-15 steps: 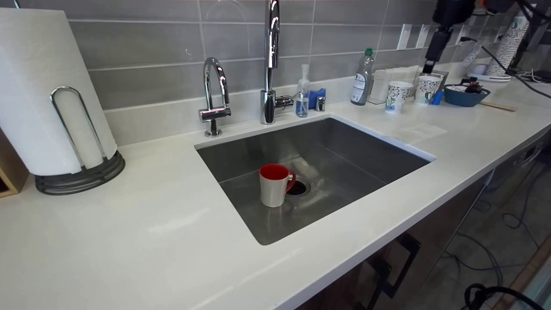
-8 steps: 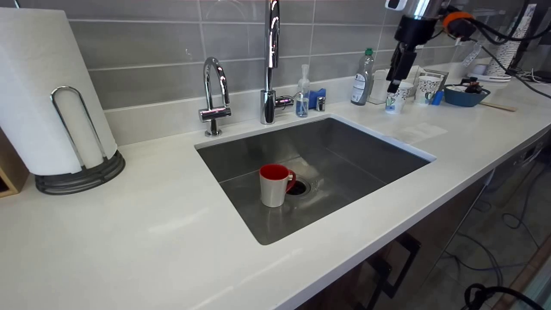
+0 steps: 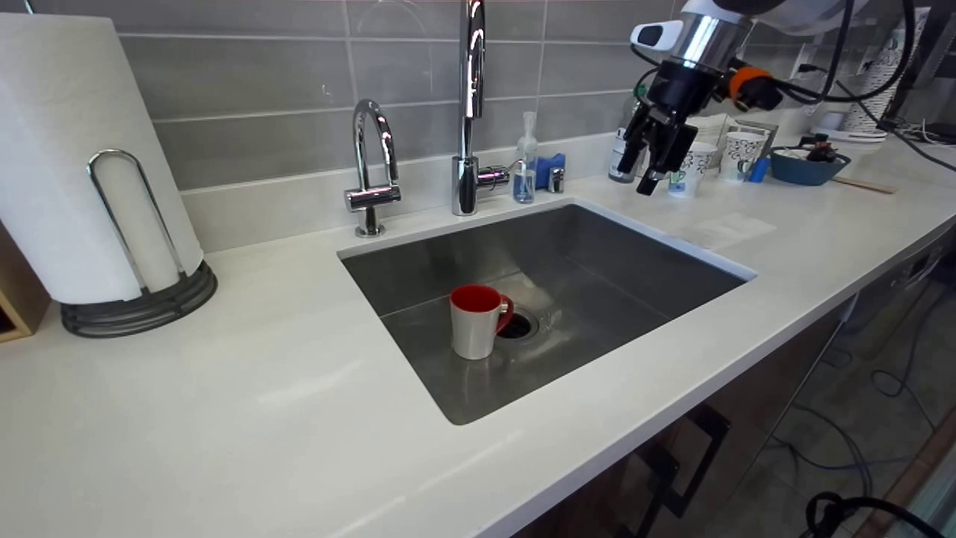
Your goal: Move the mug to the right side of the sink
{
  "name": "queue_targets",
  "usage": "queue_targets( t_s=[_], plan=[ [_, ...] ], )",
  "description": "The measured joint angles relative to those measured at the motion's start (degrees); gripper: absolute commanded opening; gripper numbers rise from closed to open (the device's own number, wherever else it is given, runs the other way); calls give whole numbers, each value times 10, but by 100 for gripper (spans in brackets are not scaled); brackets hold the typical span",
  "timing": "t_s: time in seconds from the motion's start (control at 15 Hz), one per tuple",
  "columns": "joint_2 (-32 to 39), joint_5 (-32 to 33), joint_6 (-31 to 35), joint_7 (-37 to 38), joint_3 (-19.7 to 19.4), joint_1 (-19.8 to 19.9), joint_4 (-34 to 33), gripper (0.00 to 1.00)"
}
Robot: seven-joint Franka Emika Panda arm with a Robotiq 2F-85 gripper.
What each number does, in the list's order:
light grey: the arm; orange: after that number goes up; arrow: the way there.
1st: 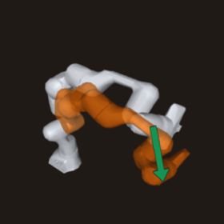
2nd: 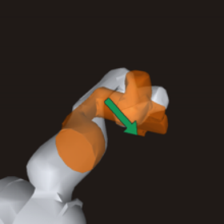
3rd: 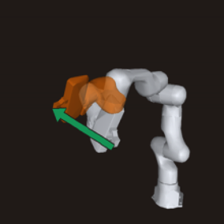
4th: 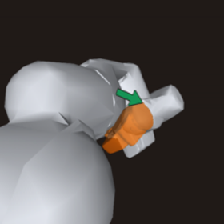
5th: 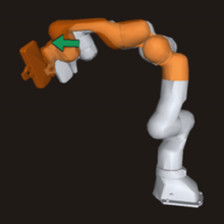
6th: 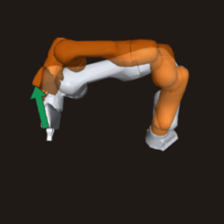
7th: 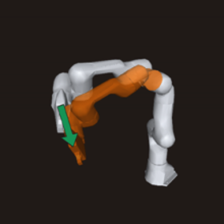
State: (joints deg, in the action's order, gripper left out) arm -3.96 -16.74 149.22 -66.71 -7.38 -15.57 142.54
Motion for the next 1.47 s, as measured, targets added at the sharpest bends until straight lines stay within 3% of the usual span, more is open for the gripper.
queue_targets(
  t_s=[0.13,0.33,0.8,1.07,1.47],
  plan=[
    [20,-74,-5,-82,-6,-28,-16,100],
    [52,-145,-31,-161,27,-12,-47,100],
    [64,-148,-36,-172,31,-4,-59,100],
    [76,-145,-36,-173,75,36,-63,100],
    [196,-113,-28,-194,130,78,-126,100]
  ],
)
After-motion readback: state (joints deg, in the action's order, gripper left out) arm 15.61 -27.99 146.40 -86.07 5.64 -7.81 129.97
